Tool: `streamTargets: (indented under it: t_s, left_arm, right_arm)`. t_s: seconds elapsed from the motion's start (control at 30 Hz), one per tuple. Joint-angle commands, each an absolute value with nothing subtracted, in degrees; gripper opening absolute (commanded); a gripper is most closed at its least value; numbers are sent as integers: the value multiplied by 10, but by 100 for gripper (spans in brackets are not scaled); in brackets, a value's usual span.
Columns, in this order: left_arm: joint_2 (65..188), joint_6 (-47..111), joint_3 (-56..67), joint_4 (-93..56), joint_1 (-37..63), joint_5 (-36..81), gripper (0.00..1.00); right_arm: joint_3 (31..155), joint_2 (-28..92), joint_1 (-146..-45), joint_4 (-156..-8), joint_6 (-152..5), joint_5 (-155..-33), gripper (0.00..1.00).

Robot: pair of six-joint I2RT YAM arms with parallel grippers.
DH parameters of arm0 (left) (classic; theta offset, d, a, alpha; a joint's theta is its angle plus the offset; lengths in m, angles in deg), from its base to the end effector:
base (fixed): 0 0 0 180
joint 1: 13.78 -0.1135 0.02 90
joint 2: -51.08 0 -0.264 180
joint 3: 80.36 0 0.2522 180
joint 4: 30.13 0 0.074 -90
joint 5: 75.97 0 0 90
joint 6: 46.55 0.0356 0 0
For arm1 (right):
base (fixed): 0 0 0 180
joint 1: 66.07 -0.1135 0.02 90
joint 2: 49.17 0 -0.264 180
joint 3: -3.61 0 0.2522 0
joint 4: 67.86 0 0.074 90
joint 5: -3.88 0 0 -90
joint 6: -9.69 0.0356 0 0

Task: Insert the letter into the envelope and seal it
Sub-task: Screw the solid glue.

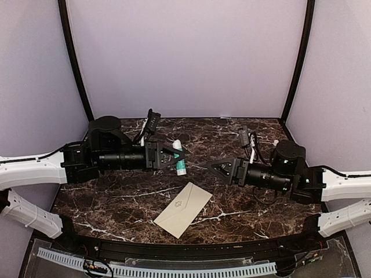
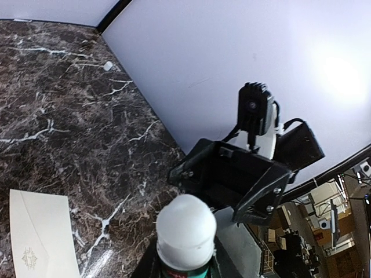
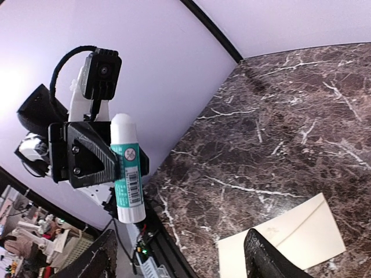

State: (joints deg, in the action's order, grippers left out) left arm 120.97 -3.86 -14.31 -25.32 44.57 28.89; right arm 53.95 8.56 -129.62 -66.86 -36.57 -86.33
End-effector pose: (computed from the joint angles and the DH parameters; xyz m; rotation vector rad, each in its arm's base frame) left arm 0.1434 -0.2500 0.3282 0.4122 1.9535 -1.5150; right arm 0.1059 0.2132 0.2921 -0.3283 1.8622 1.3639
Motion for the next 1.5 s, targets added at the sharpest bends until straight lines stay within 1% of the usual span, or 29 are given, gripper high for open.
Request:
streamTargets:
  t_s: [0.0,0.1,0.17,0.23,0.47,0.57,0.73,0.9,1.0,1.2,1.37,1.47]
  left_arm:
    - [1175,-16,-157,-355,442,372,0]
    - [1171,-21,-164,-421,441,428,0]
    - [1171,-28,-169,-455,442,452,0]
    - [1171,-35,-172,-484,442,469,0]
    - [1172,-51,-180,-541,441,501,0]
    - [1172,-57,-183,-551,442,502,0]
    - [1172,-59,-179,-561,442,502,0]
    - [1172,-62,-178,-564,441,506,0]
    - [1171,-63,-182,-564,442,506,0]
    - [1173,-66,-184,-564,441,510,0]
    - [1168,-66,-192,-566,441,505,0]
    - [1165,-66,-194,-566,441,502,0]
  right_arm:
    - [501,80,-1289,-456,-352,-982,74]
    - [513,111,-1290,-401,-351,-1040,74]
    - [528,133,-1297,-369,-357,-1074,71]
    - [543,150,-1308,-351,-369,-1085,68]
    - [589,202,-1337,-311,-374,-1118,64]
    - [608,225,-1345,-312,-373,-1134,58]
    - [619,246,-1351,-304,-366,-1149,45]
    - [610,244,-1352,-294,-359,-1145,37]
    - [608,243,-1351,-294,-356,-1141,34]
    - [608,247,-1352,-287,-348,-1137,31]
    - [612,256,-1352,-286,-346,-1139,25]
    - [609,258,-1352,-278,-342,-1140,25]
